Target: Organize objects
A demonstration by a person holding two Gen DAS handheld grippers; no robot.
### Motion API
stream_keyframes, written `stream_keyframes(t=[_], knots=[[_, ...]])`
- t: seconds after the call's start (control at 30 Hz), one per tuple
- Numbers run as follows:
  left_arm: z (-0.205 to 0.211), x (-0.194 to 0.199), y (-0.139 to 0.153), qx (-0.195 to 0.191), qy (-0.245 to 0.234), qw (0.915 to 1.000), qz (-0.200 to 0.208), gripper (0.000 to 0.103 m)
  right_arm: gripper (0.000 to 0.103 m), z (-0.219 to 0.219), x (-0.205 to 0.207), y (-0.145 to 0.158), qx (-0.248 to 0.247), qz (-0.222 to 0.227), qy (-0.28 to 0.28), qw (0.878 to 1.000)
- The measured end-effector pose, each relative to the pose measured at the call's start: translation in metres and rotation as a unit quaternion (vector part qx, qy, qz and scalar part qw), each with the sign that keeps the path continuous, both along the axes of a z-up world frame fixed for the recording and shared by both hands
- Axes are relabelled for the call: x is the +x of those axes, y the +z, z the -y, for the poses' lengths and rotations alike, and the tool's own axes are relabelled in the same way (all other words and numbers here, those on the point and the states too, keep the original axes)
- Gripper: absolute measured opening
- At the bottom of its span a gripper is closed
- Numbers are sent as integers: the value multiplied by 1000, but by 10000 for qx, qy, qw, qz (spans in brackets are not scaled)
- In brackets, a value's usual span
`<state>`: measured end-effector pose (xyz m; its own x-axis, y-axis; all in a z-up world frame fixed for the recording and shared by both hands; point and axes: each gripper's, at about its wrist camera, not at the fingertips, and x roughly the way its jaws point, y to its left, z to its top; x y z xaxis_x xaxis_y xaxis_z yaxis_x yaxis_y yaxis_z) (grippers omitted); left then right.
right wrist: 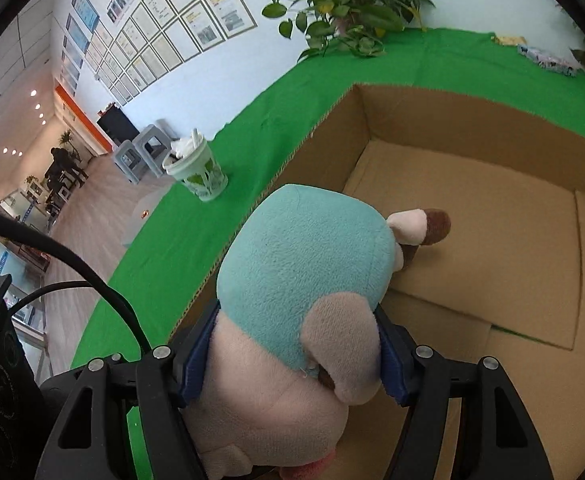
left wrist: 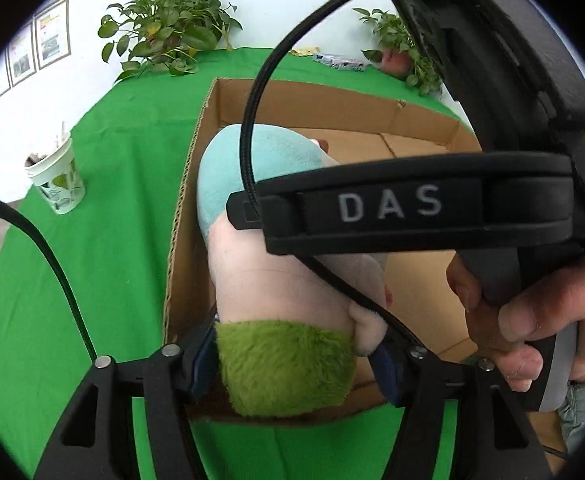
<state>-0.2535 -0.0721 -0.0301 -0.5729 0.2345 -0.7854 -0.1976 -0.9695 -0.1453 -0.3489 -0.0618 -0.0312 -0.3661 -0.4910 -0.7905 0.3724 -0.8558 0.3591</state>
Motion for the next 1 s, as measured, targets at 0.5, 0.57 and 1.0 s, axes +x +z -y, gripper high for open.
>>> stream_keyframes(t=[0.5, 0.57, 1.0], knots=[[13, 38, 1, 111, 140, 9998, -85, 63, 72, 23, 9, -12, 528, 86, 184, 9984], [14, 45, 2, 153, 145, 9997, -135, 63, 76, 21, 18, -11, 470, 89, 172, 9987], [21, 123, 50, -249, 625, 9869, -1467, 80, 102, -48, 84, 88, 184, -1130, -826, 9900]])
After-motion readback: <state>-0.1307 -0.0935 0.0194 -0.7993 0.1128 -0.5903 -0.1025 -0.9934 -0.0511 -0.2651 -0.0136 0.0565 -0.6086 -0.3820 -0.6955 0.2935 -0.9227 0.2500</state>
